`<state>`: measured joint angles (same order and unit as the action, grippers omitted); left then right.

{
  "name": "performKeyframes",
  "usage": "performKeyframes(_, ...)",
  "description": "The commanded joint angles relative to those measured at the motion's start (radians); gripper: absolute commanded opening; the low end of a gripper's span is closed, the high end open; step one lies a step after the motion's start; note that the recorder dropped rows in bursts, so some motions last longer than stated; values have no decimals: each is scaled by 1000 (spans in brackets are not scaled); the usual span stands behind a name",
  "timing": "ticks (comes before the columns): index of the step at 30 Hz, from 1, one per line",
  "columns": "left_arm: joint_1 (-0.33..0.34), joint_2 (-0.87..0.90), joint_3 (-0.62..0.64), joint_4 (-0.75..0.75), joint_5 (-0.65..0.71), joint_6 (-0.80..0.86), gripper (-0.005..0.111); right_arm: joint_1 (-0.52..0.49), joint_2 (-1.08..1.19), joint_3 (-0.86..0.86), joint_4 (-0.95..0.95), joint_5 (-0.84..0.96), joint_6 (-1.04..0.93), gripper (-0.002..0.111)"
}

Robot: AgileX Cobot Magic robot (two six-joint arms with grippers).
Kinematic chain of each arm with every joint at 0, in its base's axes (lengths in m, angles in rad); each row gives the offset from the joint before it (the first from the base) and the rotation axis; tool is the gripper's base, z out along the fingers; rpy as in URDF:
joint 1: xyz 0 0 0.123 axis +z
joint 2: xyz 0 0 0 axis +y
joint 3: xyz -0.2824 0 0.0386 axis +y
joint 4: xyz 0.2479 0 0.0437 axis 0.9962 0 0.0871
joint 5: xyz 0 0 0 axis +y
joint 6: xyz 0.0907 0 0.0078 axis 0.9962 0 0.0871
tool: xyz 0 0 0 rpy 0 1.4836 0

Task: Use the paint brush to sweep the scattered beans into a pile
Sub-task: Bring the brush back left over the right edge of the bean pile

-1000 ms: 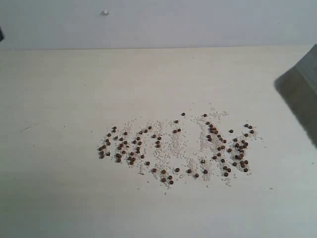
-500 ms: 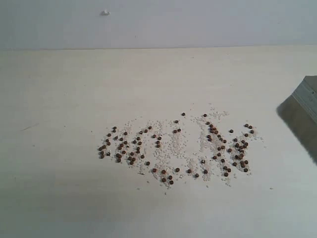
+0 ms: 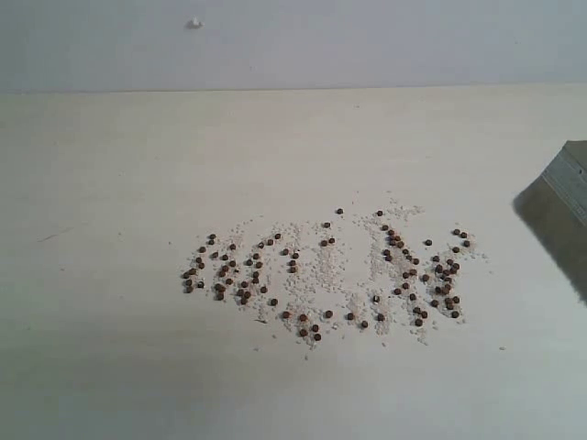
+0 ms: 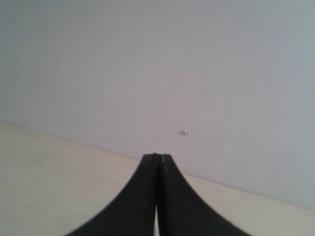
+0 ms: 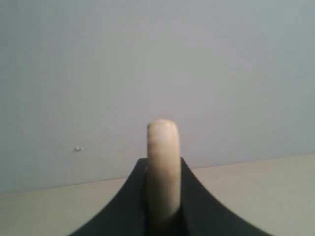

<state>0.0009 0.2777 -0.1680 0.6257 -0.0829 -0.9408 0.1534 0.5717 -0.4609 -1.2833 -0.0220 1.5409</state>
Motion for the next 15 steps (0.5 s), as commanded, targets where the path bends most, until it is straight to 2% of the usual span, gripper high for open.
performKeyframes(1, 3, -5, 3, -6, 0, -5, 0, 4, -5, 8, -4, -11, 7, 0)
performKeyframes(15, 3, -5, 3, -6, 0, -5, 0, 4, -64, 64, 10, -18, 16, 0)
